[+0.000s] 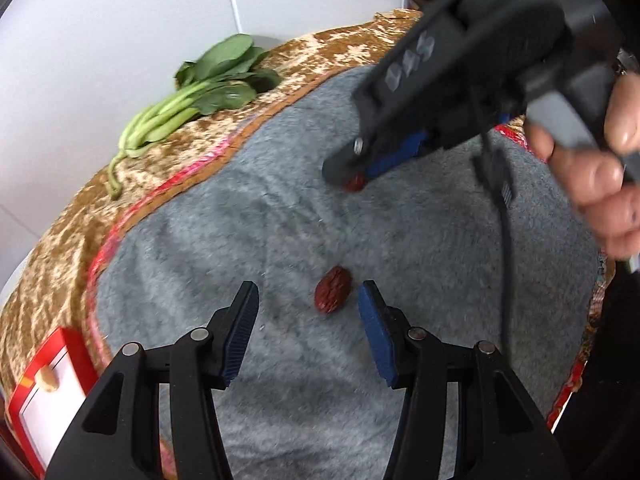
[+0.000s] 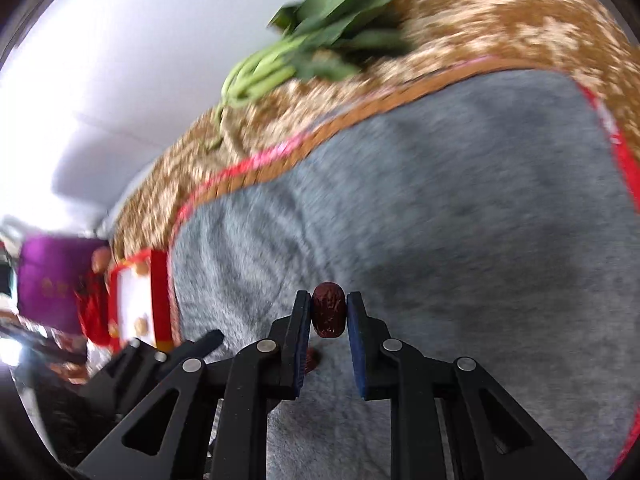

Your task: Organize fruits

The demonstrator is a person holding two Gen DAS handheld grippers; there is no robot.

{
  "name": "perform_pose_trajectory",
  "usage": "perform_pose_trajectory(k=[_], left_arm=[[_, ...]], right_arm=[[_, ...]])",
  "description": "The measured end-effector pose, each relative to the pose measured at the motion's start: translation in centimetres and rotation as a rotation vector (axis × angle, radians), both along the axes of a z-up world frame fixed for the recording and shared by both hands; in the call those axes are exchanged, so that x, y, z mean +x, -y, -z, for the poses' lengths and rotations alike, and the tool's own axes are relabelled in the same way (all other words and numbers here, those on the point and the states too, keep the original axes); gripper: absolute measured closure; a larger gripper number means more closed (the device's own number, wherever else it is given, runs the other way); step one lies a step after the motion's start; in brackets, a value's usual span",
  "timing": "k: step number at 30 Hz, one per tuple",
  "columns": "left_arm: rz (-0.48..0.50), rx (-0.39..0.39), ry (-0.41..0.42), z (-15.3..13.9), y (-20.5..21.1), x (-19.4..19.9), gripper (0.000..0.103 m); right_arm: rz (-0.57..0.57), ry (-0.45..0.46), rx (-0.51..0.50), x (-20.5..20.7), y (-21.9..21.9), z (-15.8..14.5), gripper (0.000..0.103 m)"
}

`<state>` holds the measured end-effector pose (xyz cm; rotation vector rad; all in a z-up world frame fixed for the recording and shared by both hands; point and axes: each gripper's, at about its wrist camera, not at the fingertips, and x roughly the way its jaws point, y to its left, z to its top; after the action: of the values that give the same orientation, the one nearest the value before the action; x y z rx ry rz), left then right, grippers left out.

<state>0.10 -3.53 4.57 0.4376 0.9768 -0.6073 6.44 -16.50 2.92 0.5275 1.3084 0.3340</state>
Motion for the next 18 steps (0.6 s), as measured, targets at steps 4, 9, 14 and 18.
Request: perform_pose_trajectory(k=[4, 9, 14, 18], left_arm=[[0.019, -0.003, -0.037, 1.0, 0.8, 0.6, 0.052], [0.013, -0.025, -0.095, 2.2, 1.1, 1.5, 0.072], [0.020, -0.053, -0.123, 2.5, 1.1, 1.4, 0.083], [0.001, -0.061, -0.136, 2.5, 1.4, 1.4, 0.085]], right_arm=[[0.065, -0.003, 0.036, 0.3, 2.7, -0.4, 0.085], [0.072, -0.009, 0.053, 0.2, 3.8, -0.6, 0.085], [0.059, -0.001, 0.059, 0.2, 3.3, -0.7, 0.085], [0.049, 0.002, 0.058, 0.2, 2.7, -0.7, 0.085]])
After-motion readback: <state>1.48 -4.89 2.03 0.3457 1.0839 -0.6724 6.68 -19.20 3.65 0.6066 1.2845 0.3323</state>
